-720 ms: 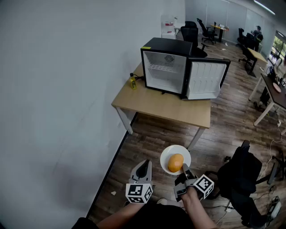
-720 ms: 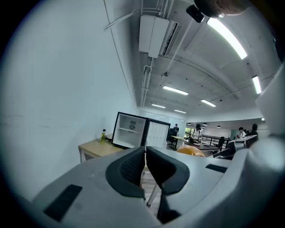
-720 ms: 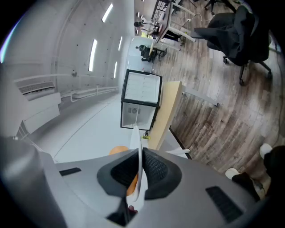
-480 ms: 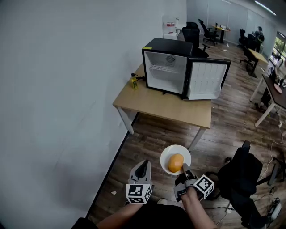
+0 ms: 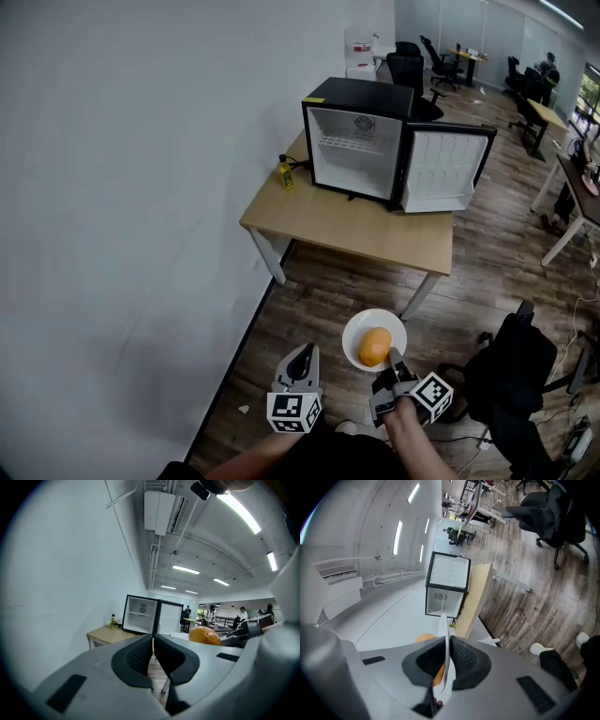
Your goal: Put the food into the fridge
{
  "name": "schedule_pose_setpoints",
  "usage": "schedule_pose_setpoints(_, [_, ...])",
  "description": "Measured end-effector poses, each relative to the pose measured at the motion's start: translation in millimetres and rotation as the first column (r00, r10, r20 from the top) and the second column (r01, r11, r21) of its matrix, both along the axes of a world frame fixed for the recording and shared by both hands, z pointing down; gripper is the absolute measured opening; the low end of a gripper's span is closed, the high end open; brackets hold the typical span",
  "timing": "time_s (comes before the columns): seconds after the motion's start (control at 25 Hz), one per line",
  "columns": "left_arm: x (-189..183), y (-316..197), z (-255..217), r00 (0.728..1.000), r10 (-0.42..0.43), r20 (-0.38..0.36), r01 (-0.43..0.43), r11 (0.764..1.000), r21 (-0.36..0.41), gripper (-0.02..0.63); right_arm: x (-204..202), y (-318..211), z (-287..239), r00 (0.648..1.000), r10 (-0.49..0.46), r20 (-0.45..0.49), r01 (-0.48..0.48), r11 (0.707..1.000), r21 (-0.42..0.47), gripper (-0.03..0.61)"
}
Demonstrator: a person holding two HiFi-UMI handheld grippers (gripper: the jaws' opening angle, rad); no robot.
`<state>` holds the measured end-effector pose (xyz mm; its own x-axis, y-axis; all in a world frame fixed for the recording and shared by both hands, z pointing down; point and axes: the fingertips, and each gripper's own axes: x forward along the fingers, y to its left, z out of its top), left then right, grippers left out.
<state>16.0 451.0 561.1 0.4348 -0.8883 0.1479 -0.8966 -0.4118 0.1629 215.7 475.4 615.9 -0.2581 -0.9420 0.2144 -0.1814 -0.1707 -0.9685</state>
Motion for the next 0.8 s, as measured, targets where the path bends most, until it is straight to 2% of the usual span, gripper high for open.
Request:
schedule_pose_setpoints(0.2, [-0.2, -39.7, -4.2, 0.999, 0.049, 0.02, -0.05, 0.998, 0.032, 0.021, -8.7, -41.9, -5.4, 1.0, 0.007, -0.014, -0.007, 1.0, 0.005, 0.077])
schedule_pose_setpoints(0.48, [-8.2, -119.8, -5.2, 0.998, 0.064, 0.002, -0.064, 0.998, 0.015, 0.021, -18.5, -117.4, -16.3, 1.0, 0.014, -0.008, -0.014, 1.0, 0.01, 0.077])
schedule_pose_setpoints(0.8, [-18.6, -214.2, -7.2, 0.992, 0.118, -0.034, -0.119, 0.993, -0.026, 0.021, -35.4, -209.4, -25.6, 0.999, 0.04, -0.006, -0.04, 0.999, 0.008, 0.077])
